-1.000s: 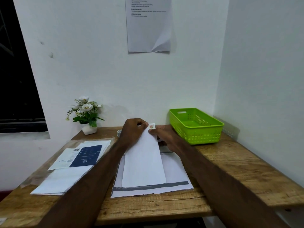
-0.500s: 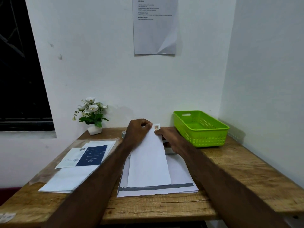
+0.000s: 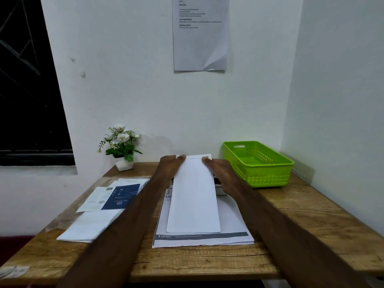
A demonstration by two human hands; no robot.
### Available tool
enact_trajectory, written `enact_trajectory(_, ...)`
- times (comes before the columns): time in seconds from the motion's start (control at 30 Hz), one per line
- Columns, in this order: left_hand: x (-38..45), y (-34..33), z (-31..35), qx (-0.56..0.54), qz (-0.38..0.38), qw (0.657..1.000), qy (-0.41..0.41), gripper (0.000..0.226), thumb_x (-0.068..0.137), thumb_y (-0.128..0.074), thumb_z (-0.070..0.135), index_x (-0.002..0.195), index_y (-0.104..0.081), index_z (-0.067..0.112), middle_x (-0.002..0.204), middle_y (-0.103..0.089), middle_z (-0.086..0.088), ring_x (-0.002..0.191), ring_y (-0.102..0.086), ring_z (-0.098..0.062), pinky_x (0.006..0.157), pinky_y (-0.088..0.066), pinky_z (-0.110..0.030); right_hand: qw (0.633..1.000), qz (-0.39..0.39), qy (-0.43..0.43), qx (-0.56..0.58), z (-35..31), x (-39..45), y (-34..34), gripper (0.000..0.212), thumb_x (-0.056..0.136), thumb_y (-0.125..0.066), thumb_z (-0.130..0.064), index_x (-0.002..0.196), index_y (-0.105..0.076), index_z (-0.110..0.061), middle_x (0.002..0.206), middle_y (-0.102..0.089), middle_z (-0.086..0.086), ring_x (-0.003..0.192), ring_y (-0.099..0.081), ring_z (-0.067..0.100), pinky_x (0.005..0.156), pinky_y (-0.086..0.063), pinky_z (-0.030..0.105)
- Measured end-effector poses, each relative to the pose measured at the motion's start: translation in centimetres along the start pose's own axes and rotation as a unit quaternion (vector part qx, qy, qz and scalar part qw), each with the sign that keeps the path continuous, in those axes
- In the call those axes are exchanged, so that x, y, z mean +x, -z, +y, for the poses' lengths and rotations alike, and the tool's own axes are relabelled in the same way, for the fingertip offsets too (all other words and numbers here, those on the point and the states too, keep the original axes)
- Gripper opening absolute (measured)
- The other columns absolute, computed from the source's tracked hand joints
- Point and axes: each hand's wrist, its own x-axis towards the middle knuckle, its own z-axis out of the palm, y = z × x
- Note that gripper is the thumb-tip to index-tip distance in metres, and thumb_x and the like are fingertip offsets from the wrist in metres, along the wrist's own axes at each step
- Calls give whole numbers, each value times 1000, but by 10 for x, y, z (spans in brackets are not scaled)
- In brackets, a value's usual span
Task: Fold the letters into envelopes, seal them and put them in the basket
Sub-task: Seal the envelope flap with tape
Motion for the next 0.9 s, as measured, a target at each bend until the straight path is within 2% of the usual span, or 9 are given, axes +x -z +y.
enact_trajectory(0.1,-3,-4,2,-39,-20,999,1,31,94,-70,28,71,-56,12,74,-53,-8,62,-48,-19,54,-37,-22,1000,21,4,13,-2,0,0,28,91,-73,-30,72,-69,-11,73,-70,3,62,-61,15,60,-47,26)
enact_trajectory(0.2,-6,-6,5,-43,-24,999,-14,26,93,-70,29,75,-62,12,74,-54,-7,66,-48,-20,61,-40,-28,999,42,-5,14,-4,1,-2,36,94,-70,-27,61,-58,-17,57,-56,-6,49,-49,10,47,-36,19)
enact_trajectory(0.3,-7,-7,6,-32,-24,999,-30,24,93,-69,30,77,-63,12,75,-52,-7,68,-46,-19,64,-38,-30,999,48,-16,11,-8,0,-2,28,93,-70,-27,69,-58,-17,67,-55,2,57,-48,16,50,-34,21)
enact_trajectory(0.4,-5,-6,5,-22,-17,999,-42,27,93,-69,31,75,-59,13,73,-48,-6,65,-41,-18,58,-34,-26,998,46,-28,19,-12,-2,-2,20,91,-71,-29,78,-67,-14,75,-64,3,61,-56,17,54,-42,23)
enact_trajectory(0.5,-3,-5,7,-16,-13,998,-52,27,93,-68,32,76,-58,14,73,-45,-6,65,-40,-17,54,-31,-24,998,54,-37,16,-14,-3,-3,29,89,-71,-39,90,-74,-10,85,-73,5,68,-64,20,62,-48,28)
enact_trajectory(0.63,-4,-6,6,-6,-17,998,-62,29,92,-68,35,77,-57,14,74,-43,-7,67,-39,-16,54,-30,-24,996,66,-59,15,-17,-4,-4,26,92,-66,-40,88,-70,-14,86,-71,6,70,-64,22,61,-48,27)
enact_trajectory(0.73,-5,-5,6,-2,-8,997,-75,32,93,-68,36,75,-53,14,73,-40,-6,65,-37,-15,55,-29,-25,997,42,-60,17,-19,-7,-2,27,93,-66,-42,94,-72,-15,88,-73,3,71,-66,21,63,-50,26)
enact_trajectory(0.9,-3,2,8,15,17,995,-93,36,96,-66,34,73,-52,10,74,-41,-7,64,-36,-14,46,-29,-21,997,-33,-75,7,-21,-12,4,30,94,-65,-38,103,-74,-11,84,-76,3,72,-71,21,64,-57,31)
